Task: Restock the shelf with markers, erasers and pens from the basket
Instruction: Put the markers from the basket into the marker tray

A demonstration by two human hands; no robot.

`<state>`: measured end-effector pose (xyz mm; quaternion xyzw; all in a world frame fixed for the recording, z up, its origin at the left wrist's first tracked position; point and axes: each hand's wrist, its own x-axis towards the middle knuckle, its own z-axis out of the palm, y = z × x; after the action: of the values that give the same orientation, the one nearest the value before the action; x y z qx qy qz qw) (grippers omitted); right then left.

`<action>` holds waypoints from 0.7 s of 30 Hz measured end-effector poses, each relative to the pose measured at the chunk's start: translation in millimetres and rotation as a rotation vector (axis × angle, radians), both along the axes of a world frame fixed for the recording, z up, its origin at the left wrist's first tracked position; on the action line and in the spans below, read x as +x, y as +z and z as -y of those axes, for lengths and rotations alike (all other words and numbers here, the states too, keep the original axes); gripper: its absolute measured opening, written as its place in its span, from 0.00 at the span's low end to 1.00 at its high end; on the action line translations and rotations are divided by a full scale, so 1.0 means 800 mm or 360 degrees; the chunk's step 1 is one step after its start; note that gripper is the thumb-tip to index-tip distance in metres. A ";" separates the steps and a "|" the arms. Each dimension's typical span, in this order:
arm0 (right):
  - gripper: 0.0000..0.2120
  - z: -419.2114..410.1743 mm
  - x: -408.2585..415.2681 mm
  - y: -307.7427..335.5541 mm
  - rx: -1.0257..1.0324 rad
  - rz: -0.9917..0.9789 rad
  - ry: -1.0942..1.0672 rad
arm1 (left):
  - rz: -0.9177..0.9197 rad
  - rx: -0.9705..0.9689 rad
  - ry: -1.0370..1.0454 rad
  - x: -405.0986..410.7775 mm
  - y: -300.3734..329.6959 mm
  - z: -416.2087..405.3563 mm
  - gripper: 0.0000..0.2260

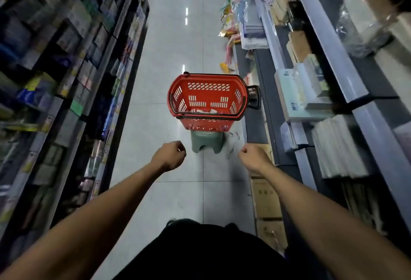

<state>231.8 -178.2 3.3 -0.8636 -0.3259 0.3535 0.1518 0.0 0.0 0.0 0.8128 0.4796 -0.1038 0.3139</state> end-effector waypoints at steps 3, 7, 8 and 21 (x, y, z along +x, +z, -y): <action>0.15 0.001 0.012 -0.001 -0.0001 -0.0010 -0.0008 | -0.0007 -0.0014 0.0015 0.016 0.002 0.006 0.09; 0.15 -0.010 0.019 -0.001 -0.0046 -0.0058 0.0022 | -0.0002 -0.0016 0.0029 0.030 0.007 0.003 0.10; 0.15 -0.016 0.022 0.001 -0.0057 -0.0063 0.0031 | 0.0005 -0.0012 0.0026 0.033 0.007 -0.001 0.10; 0.14 -0.192 0.057 -0.020 -0.0112 -0.0040 0.0040 | 0.0093 -0.0031 0.0019 0.066 -0.019 -0.179 0.11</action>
<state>277.7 -24.2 -13.1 -0.8598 -0.3221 0.3774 0.1210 53.0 143.5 -15.6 0.8096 0.4740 -0.0827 0.3363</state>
